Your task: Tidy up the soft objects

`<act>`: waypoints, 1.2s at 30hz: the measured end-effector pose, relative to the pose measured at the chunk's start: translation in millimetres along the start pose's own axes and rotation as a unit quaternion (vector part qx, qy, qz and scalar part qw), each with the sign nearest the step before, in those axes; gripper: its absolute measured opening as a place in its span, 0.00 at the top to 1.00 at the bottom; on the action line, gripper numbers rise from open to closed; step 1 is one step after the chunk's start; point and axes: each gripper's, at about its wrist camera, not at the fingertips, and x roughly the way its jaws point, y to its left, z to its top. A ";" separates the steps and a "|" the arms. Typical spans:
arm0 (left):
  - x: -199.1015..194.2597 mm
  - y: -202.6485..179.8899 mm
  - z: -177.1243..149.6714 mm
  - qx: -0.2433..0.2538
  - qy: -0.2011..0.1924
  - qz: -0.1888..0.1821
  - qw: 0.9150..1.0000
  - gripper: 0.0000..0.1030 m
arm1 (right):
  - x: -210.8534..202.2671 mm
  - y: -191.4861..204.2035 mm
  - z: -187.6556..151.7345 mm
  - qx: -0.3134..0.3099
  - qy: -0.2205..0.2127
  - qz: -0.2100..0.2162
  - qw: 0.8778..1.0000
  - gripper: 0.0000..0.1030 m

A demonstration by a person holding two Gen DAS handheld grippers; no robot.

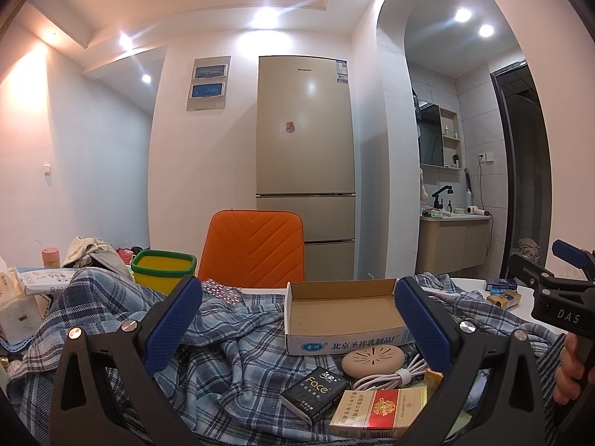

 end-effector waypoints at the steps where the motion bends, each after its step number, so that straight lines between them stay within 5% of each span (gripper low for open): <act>1: -0.1 -0.1 0.2 0.000 -0.001 0.000 1.000 0.00 | -0.2 -0.1 -0.2 0.000 0.000 0.000 1.000 0.00; 36: -6.8 -8.4 0.4 0.018 -0.026 0.013 0.999 0.00 | -1.2 0.8 0.2 -0.004 -0.001 -0.009 1.000 0.00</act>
